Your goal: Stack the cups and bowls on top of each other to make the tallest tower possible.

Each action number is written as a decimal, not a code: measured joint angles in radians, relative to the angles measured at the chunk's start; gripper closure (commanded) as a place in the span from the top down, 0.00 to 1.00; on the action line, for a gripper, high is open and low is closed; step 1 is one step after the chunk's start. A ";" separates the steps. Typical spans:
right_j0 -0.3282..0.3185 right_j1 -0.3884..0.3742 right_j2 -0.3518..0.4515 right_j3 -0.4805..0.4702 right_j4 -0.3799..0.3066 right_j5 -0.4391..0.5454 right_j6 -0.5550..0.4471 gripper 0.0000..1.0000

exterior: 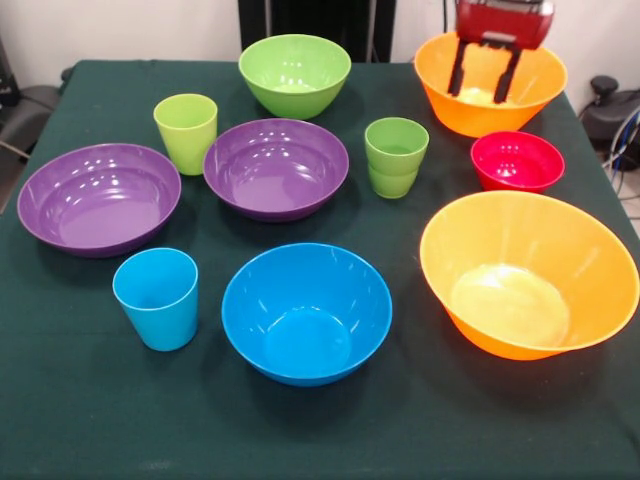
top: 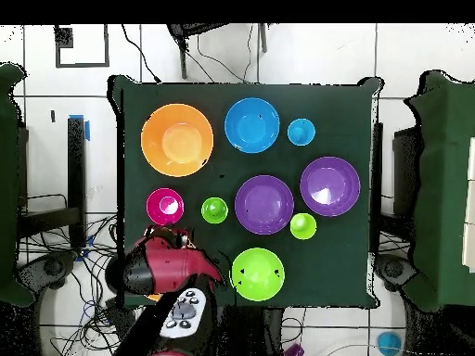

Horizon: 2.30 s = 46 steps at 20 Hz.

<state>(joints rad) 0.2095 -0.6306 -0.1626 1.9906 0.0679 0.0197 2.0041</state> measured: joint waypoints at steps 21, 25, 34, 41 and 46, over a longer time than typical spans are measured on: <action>-0.064 0.081 0.071 0.019 -0.047 -0.085 0.000 1.00; -0.058 0.023 0.073 0.053 -0.047 -0.058 0.000 1.00; -0.037 -0.201 0.082 0.179 -0.047 0.040 0.000 1.00; -0.012 -0.279 0.089 0.250 -0.048 0.041 0.000 1.00; 0.001 -0.288 0.100 0.288 -0.048 0.040 0.000 1.00</action>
<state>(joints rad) 0.2101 -0.9190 -0.0630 2.2790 0.0203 0.0599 2.0041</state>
